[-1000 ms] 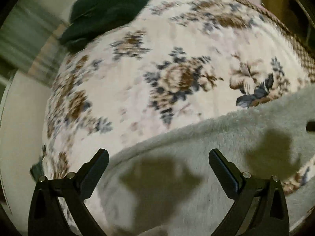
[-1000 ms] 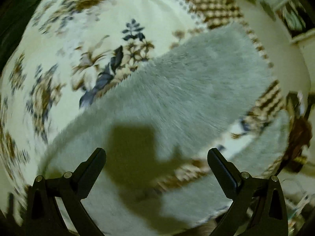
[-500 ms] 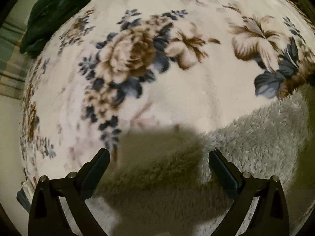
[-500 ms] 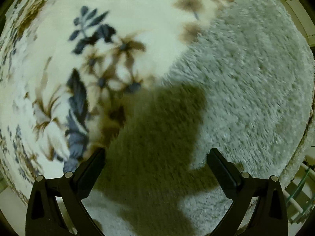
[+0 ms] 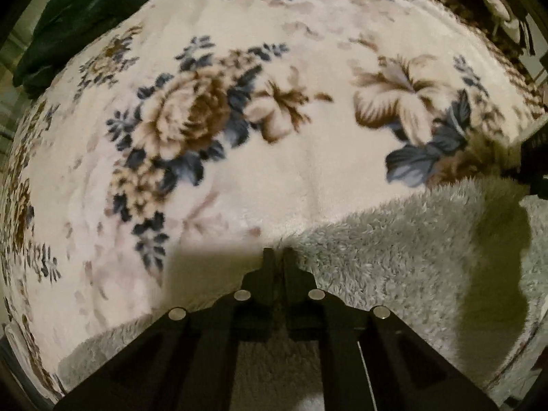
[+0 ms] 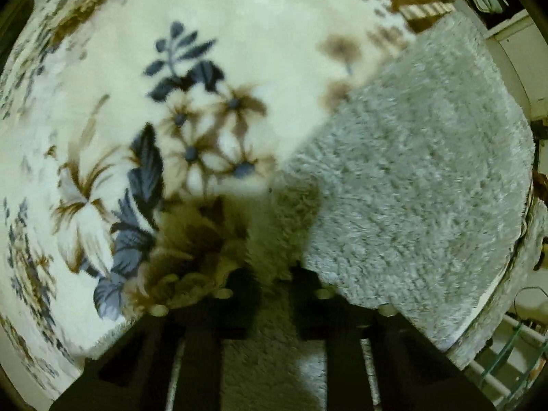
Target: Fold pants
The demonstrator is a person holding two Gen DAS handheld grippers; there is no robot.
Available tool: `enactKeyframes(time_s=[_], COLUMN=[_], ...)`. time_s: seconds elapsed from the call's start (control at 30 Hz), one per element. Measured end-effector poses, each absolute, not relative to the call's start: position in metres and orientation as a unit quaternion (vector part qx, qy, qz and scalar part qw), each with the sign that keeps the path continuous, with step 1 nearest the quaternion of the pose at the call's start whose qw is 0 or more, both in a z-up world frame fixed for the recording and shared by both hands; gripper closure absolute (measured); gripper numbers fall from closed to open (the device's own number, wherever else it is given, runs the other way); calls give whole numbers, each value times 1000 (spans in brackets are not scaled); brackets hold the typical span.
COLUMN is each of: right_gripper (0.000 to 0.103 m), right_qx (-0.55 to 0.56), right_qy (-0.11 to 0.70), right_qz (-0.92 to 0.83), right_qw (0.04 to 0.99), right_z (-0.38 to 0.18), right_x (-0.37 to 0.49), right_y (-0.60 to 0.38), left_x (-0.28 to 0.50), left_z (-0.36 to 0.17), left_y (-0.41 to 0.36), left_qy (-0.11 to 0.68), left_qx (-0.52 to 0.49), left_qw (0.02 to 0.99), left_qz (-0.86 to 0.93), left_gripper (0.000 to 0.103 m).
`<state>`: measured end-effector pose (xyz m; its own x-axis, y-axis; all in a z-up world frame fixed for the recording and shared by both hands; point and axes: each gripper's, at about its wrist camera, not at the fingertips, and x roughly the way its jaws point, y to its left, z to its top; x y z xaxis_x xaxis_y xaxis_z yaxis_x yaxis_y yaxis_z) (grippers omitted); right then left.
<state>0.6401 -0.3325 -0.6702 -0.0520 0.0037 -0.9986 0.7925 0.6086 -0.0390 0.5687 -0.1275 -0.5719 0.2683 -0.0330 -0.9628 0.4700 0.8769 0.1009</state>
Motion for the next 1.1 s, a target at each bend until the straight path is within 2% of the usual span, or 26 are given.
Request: enactKeyframes(time_s=[0.27,0.57,0.73,0.93,1.1], right_gripper=[94,94,94,94,94], right_qx=[298,320,333,356,361], right_qy=[620,586,570,564,574], right_qz=[-287,-245,-220,-203,-200], right_qw=[667,703,718,717,707], right_z=[-623,-573,-518,-506,-511], right_x=[598,546,466,374,288], right_y=[-311,-354,-404,-404,-397], left_x=[552,483,426,343,264], left_z=[-518,-460,-432,-415,-434], left_y=[-121,-115,-104,-84,-68], left_qy=[552,527,527,541,586], left_qx=[171,137,104,70,54], left_qw=[801,827,831,824,794], left_qz=[-155,-141,-141,-152,-154], left_gripper=[101,101,101,101,101])
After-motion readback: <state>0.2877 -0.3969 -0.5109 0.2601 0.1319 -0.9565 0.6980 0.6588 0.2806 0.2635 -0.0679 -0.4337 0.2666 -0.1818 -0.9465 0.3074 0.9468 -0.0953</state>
